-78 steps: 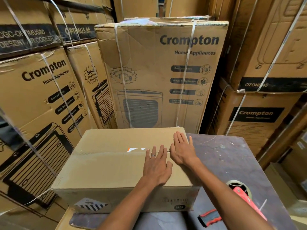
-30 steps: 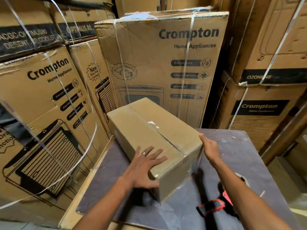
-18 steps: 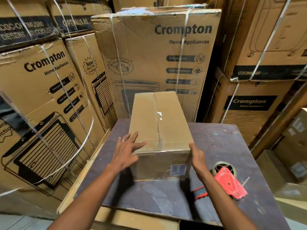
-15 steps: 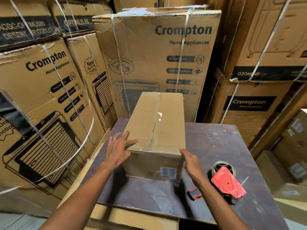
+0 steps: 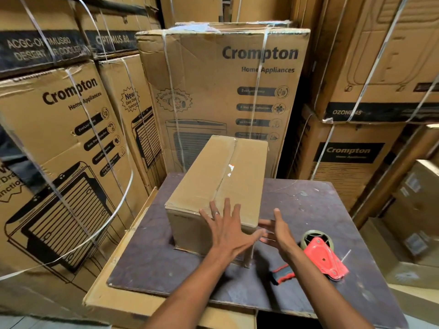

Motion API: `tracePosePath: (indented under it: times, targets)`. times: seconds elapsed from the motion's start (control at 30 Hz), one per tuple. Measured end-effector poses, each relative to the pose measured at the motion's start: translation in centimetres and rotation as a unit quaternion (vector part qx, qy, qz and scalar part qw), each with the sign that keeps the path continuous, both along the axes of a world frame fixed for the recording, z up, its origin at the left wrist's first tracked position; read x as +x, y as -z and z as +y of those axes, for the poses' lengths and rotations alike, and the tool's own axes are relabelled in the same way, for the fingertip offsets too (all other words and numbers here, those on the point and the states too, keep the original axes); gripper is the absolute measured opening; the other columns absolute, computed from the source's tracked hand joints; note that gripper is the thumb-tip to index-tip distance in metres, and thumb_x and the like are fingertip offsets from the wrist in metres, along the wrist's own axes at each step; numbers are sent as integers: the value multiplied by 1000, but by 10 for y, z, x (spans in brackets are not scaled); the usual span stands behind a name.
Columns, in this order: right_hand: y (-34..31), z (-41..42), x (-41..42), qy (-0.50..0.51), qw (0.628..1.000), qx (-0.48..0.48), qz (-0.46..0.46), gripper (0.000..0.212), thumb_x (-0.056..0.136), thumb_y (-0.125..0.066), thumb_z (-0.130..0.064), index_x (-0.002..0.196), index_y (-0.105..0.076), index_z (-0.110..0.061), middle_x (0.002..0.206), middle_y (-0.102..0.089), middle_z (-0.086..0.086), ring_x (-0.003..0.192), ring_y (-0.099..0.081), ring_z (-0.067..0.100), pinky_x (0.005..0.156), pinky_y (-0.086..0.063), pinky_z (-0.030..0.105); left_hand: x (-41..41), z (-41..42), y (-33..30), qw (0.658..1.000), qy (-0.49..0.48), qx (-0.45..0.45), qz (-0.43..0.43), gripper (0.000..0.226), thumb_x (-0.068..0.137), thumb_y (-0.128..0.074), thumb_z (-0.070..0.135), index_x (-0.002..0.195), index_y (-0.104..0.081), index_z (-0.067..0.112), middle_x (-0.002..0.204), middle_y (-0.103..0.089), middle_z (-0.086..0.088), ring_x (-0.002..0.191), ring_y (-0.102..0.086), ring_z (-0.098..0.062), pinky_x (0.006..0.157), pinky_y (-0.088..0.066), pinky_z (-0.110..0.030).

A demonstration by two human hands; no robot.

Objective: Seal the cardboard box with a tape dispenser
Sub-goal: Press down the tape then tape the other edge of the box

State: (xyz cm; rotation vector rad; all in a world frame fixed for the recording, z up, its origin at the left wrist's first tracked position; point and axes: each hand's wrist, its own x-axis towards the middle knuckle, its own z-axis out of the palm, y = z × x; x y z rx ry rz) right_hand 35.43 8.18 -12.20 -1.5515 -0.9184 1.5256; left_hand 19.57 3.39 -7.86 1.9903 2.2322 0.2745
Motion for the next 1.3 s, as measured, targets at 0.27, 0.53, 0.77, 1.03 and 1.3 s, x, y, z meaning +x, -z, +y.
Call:
tracePosePath:
  times: [0.27,0.53,0.77,1.03,1.3]
  targets:
    - [-7,-6,-2,-12,1000,14,1,65,108,-35,-55,103,-76,-5,102,-78,13,91,-73,32,81,-60,42,-7,-4,-7,999,-21,0,-25,90,77,-46,73,152,-28,28,169,-11,-8,151,9,-48,111,11,-75]
    - [-22,6,-5,7,961,184,-209,21,94,-66,-20,110,-78,-15,115,-77,12,115,-70,30,100,-56,46,-98,-36,-1,998,30,54,7,80,63,-50,68,132,-45,28,163,-30,6,154,-14,-32,119,-4,-67]
    - [-34,22,-20,-85,826,305,-466,80,68,-70,-6,146,-52,-13,159,-37,21,150,-25,43,121,-24,56,-163,-62,2,996,28,82,15,88,65,-59,55,145,-43,21,154,-47,7,151,-25,-27,122,-5,-62]
    - [-40,3,-46,-253,714,302,-579,86,69,-77,-32,149,-48,-24,151,-46,8,145,-36,40,119,-24,56,-209,-60,-10,998,-38,53,11,104,59,-74,31,154,-34,20,135,-65,5,149,-32,-28,122,-8,-62]
    - [-33,-25,-97,-231,739,372,-512,74,71,-83,-44,139,-63,-24,148,-59,8,129,-50,40,104,-40,45,-264,-45,-18,992,-114,45,11,99,60,-89,14,148,-42,18,133,-66,-4,144,-40,-32,123,-9,-60]
